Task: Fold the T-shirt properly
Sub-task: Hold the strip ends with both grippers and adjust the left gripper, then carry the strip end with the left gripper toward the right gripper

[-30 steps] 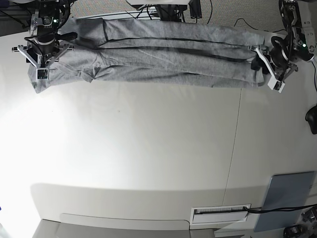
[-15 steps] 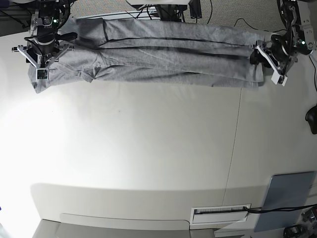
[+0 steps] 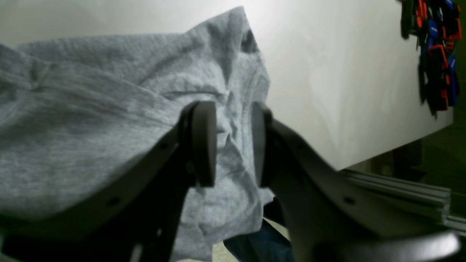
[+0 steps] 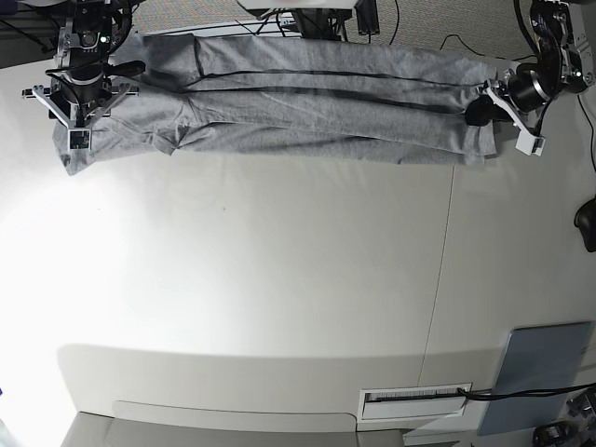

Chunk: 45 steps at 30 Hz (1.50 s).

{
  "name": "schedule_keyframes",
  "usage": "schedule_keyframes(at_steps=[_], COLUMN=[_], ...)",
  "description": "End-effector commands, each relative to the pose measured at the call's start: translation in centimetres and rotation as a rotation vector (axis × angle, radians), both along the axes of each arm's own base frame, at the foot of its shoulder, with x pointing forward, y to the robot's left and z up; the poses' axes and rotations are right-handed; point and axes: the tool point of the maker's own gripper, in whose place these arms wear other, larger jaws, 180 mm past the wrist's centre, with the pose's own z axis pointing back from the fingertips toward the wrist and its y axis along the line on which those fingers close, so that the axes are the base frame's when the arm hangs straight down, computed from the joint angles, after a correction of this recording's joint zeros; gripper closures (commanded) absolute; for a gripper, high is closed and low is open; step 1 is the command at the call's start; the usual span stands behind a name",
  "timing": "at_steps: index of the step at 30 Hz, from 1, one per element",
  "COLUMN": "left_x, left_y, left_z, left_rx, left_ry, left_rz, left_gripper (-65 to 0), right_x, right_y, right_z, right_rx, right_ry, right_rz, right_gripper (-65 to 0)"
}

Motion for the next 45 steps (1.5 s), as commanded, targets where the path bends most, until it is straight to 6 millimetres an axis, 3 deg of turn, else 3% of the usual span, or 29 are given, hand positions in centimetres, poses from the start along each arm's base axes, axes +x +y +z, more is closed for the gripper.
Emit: schedule_keyframes(at_steps=[1,13,18,21,24,27,35,45], left_x=[-0.6,3.7,4.6,4.5,3.8,2.7,0.2,-2.1], left_y=[0.7,5.0,5.9,5.1,3.4,0.5,-8.5,-18.5], left_z=[-0.4,0.5,2.4,4.2,6.5,8.4,12.2,10.9], left_rx=[0.045,0.287,0.348,0.402,0.449,0.425,0.139,-0.034], left_ry=[0.039,-0.035,-0.063,-0.096,-0.149,-0.194,-0.287,-0.264], left_rz=[-0.022,0.061,0.105,0.078,0.046,0.009,-0.120,-0.300], left_gripper=[0.0,0.0,0.0,0.0,0.0,0.0,0.0,0.0], right_x=[0.6,1.6,1.6,1.7,1.7,1.7,1.8,1.9], right_y=[-0.4,-0.1,-0.1,-0.1,0.0,0.0,0.0,0.1], right_z=[1.2,2.0,2.0,2.0,2.0,2.0,2.1,2.2], right_rx=[-0.030,-0.039,-0.040,-0.040,-0.040,-0.040,-0.040,-0.042], right_ry=[-0.042,-0.102,-0.104,-0.105,-0.106,-0.107,-0.116,-0.122], right_rz=[0.008,0.046,0.047,0.048,0.049,0.050,0.055,0.060], right_gripper=[-17.2,-17.2,-17.2,-17.2,-17.2,-17.2,-17.2,-17.2])
